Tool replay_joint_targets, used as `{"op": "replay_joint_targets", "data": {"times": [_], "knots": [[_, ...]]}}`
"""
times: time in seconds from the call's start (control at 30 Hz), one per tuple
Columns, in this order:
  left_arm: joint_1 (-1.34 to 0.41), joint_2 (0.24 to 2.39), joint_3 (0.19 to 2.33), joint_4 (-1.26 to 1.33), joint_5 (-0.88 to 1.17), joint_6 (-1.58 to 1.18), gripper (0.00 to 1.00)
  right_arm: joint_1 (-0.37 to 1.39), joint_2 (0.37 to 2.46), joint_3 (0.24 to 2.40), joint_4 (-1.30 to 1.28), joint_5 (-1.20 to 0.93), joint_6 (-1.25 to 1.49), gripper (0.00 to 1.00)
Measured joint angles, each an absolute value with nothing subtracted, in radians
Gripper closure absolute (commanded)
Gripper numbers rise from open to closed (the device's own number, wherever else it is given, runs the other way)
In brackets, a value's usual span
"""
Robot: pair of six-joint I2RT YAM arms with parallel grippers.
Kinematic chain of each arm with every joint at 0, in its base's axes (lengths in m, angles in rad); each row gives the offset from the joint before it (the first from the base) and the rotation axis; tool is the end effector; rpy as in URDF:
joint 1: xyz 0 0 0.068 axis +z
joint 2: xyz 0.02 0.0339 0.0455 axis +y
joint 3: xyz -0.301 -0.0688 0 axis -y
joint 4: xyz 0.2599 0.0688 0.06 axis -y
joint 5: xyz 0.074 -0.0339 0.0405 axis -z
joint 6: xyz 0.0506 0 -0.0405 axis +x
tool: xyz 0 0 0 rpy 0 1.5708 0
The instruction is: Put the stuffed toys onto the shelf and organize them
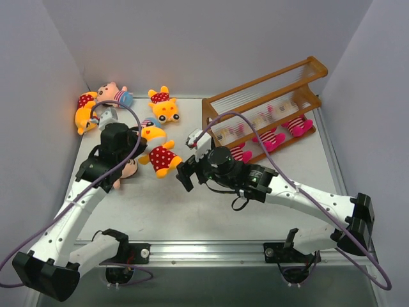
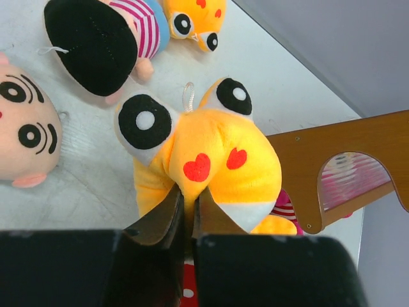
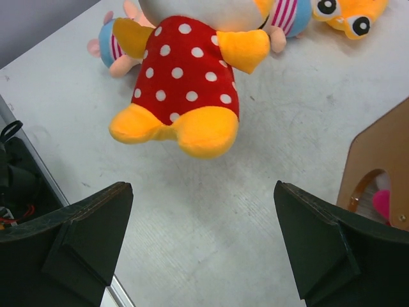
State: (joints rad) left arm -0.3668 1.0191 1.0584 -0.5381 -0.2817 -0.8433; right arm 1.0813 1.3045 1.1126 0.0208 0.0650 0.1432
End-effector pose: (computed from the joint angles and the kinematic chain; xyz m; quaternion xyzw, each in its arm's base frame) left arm 0.2172 -0.0684 0.3814 -0.2706 0.8103 -0.1883 0.4845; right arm 0.1581 0.2897 0.3920 -0.3269 0.6914 0.3496 0.5411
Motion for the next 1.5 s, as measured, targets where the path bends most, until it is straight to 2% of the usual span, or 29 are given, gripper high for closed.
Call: {"op": "replay_joint_targets", "data": {"times": [0.33,0.47,0.6,0.87,1.23,1.3,1.37,1.5], "knots": [[-0.373,0.96,1.039,-0.599,-0.317,-0.861,0.96,1.182,1.479,1.296,0.034,0.192,0.176,0.06],[-0.373,0.944,1.038,-0.615,-0.338,-0.861,0.91,1.201,1.509,1.333,0.033,0.218,0.183,0.09],[-0.373,0.939,1.038,-0.628,-0.349,-0.862,0.91,1.23,1.562,1.378,0.027,0.228,0.187,0.14],[-0.373,0.937,1.039,-0.649,-0.361,-0.861,0.91,1.251,1.655,1.404,0.017,0.228,0.182,0.2],[-0.383,0.912,1.04,-0.671,-0.356,-0.862,0.92,1.251,1.755,1.41,0.033,0.273,0.153,0.23],[-0.385,0.91,1.04,-0.671,-0.353,-0.865,0.92,1.251,1.766,1.41,0.044,0.287,0.152,0.25],[-0.385,0.907,1.04,-0.671,-0.347,-0.871,0.92,1.251,1.773,1.41,0.049,0.3,0.152,0.32],[-0.388,0.899,1.04,-0.67,-0.335,-0.887,0.92,1.251,1.782,1.41,0.057,0.329,0.153,0.5]]}}
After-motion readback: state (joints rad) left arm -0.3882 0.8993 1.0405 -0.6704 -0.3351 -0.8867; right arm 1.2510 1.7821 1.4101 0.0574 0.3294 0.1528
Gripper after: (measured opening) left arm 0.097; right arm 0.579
